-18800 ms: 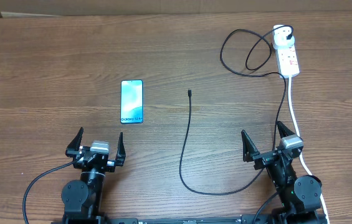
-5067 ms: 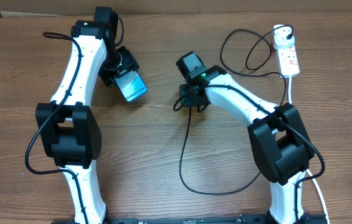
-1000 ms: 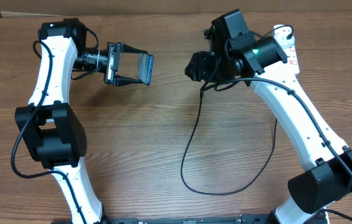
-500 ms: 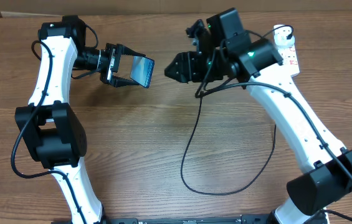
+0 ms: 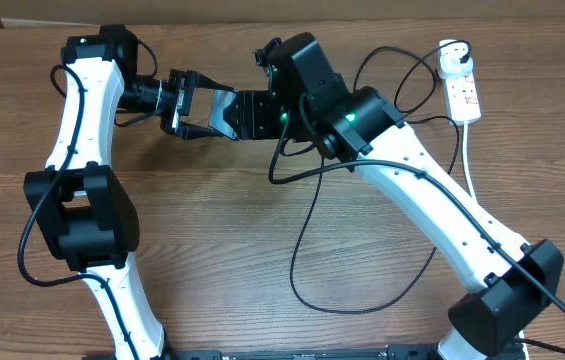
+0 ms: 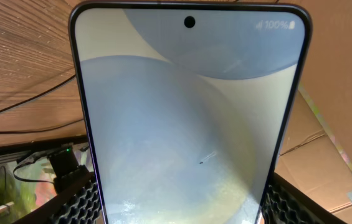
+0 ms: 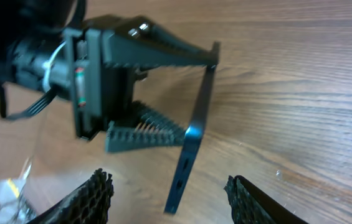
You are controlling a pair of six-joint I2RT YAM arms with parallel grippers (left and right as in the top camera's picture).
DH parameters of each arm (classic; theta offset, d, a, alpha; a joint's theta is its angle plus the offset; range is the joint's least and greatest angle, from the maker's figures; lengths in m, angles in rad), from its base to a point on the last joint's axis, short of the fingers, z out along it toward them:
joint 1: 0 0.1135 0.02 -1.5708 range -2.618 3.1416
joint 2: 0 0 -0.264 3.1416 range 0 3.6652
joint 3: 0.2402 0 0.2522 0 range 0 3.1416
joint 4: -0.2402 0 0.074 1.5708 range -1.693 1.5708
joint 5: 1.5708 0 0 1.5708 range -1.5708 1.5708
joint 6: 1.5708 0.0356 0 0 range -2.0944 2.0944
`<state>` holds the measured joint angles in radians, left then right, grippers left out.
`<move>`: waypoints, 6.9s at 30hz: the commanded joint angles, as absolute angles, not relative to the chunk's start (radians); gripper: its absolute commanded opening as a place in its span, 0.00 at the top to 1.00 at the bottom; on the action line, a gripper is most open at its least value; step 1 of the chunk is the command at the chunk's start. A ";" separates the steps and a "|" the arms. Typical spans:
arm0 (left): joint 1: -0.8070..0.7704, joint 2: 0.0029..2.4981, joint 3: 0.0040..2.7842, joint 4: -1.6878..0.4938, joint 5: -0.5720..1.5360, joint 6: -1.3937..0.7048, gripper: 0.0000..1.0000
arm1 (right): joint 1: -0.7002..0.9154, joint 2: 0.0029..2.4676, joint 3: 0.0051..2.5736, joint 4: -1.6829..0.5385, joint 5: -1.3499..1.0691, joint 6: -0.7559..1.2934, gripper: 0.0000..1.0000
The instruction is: Plug charger to phone and switch on socket
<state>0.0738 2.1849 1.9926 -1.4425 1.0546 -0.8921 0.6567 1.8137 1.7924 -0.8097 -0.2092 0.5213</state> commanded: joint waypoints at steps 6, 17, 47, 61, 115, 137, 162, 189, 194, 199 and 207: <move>0.071 2.188 2.024 -1.442 1.117 -0.901 0.68 | 0.664 1.888 1.795 -0.749 -0.112 0.589 0.41; 0.065 2.188 2.024 -1.442 1.119 -0.897 0.66 | 0.669 1.939 1.795 -0.686 -0.112 0.622 0.51; 0.065 2.188 2.024 -1.441 1.119 -0.898 0.47 | 0.669 1.940 1.795 -0.696 -0.112 0.622 0.96; 0.065 2.188 2.024 -1.320 1.118 -0.731 0.00 | 0.589 1.877 1.795 -0.738 -0.152 0.651 0.96; 0.044 2.188 2.024 -0.930 1.538 -0.472 0.11 | 0.430 1.977 1.794 -0.345 -0.535 1.071 0.96; 0.044 2.188 2.024 -0.665 1.449 -0.801 0.32 | 0.569 2.005 1.794 -0.483 -0.544 1.043 0.96; 0.044 2.188 2.024 -0.563 1.373 -0.947 0.69 | 0.588 2.005 1.794 -0.519 -0.628 1.021 0.96; 0.047 2.188 2.024 -0.559 1.328 -0.970 0.95 | 0.514 2.005 1.795 -0.595 -0.653 0.820 0.58; 0.047 2.188 2.024 -0.569 1.296 -0.971 0.96 | 0.453 2.002 1.795 -0.644 -0.657 0.773 0.57; 0.047 2.188 2.024 -0.572 1.250 -1.022 0.95 | 0.397 1.983 1.795 -0.704 -0.655 0.722 0.56; 0.054 2.186 2.024 -0.587 1.107 -1.118 0.96 | 0.297 1.897 1.795 -0.865 -0.502 0.641 0.55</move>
